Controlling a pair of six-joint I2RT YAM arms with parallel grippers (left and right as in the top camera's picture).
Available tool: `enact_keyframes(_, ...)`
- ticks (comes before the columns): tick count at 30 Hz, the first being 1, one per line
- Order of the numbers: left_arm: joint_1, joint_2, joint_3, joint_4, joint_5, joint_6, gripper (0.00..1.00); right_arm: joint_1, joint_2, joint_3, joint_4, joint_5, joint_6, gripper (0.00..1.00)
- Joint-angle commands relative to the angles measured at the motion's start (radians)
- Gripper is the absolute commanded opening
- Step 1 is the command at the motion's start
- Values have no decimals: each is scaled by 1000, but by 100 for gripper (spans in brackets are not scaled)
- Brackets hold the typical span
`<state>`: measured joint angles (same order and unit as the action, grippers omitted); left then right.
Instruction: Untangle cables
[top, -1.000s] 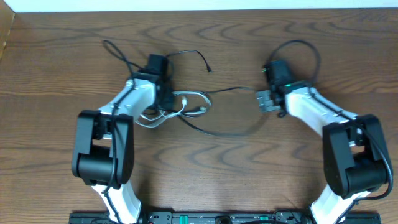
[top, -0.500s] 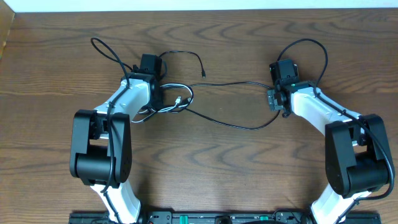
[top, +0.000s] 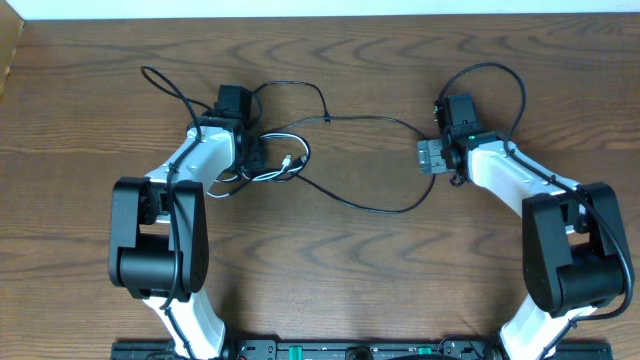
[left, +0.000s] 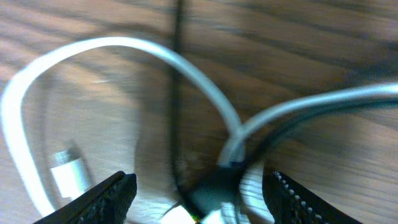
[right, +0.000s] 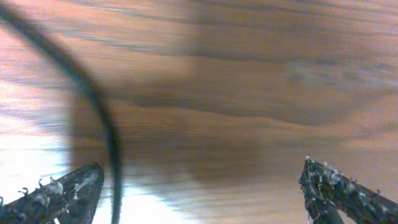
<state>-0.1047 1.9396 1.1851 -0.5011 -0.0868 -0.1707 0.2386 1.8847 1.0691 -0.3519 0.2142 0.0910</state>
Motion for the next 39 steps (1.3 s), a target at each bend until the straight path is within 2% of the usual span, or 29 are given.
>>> enact_keyframes(1,-11,97,-69,-24,163,71,72,31,86,-64,-15,-235,-58,99)
enact_keyframes(6,-11,97,-69,-12,249,105,71,61,86,-64,14,-398,-116,99)
enact_keyframes(12,-13,97,-69,-2,448,182,71,101,86,-64,26,-397,-149,99)
enact_keyframes(16,-26,97,-69,3,507,205,71,115,86,-64,30,-385,-151,99)
enact_keyframes(31,-190,97,-69,28,509,269,71,117,86,-64,112,-380,-128,99)
enact_keyframes(39,-263,97,-69,13,449,328,71,117,82,-62,181,-383,-84,99)
